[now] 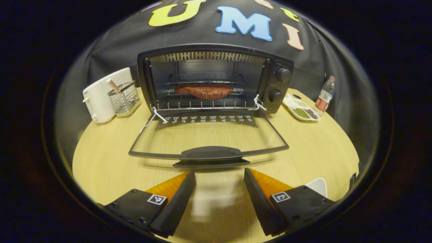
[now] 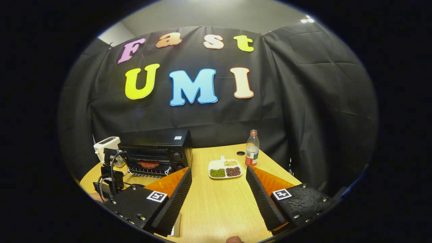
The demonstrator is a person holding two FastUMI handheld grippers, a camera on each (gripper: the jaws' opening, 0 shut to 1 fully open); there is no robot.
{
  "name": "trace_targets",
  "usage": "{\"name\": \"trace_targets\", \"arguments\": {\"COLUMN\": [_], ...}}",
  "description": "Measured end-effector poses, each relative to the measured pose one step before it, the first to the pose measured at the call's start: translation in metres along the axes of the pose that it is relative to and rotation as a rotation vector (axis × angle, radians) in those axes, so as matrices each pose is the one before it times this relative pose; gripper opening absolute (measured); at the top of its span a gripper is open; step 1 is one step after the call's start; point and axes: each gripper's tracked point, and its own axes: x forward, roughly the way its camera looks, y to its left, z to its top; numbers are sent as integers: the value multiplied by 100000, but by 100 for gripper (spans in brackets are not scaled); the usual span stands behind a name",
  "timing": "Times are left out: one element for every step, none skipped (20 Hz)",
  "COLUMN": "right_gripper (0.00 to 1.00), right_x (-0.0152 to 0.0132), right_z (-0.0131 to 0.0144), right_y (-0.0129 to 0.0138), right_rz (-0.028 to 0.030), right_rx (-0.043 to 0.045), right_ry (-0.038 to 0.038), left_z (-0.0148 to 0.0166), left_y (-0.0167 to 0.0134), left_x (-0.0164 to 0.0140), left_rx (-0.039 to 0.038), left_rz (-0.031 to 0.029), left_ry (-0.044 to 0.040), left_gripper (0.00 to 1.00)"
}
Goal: Open the electric oven with the left hand, put the food in, and close the electric oven.
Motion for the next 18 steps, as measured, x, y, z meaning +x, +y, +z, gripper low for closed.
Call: {"name": "trace_targets", "arguments": {"right_gripper": [98,98,97,98,98,97,97,97,97,97,98,98,98,97,97,98,98,98], "right_x": [-2,-32,68,198,59,62,-14,62,196,118,181,-12,31,-51,117,344,243,171], "right_z": [46,-31,-73,-7,145,65,90,131,168,16,-82,-110,-74,-105,-157,-119,-81,-172], "right_y": [-98,-24,46,57,138,317,194,226,175,128,292,164,216,130,209,151,222,197], "right_rz": [-387,-141,201,208,547,698,599,596,552,464,776,467,729,686,498,657,457,543], "right_rx": [-283,-517,-619,-377,18,292,151,-141,-450,-449,-454,-168,81,104,-7,53,164,371], "right_ry": [-60,-81,105,-16,-51,-255,-322,-506,-615,-235,149,197,20,-44,107,90,389,215], "left_z": [-54,214,-123,203,-37,-48,105,9,215,181,295,214,342,373,334,353,376,445], "left_y": [232,88,-29,-2,18,56,-37,-11,-5,10,-47,2,-16,-32,7,-18,-9,-35], "left_x": [347,113,-39,12,-10,8,44,-175,-121,-285,-327,-367,-283,-322,-380,-423,-362,-301], "left_rx": [503,521,-6,688,-118,-419,-625,-282,17,29,-4,-103,-436,-823,-1002,-1018,-601,152], "left_rz": [1385,672,358,238,366,341,-12,-185,-289,-251,-154,90,-11,-256,-510,-494,-394,-240], "left_ry": [851,-809,792,-854,-263,-54,303,312,-423,-923,-1007,-932,-1119,-868,-1015,-1039,-1094,-1340], "left_gripper": [96,97,97,96,96,100,100,96,96,95,100,95,100,100,95,100,100,96]}}
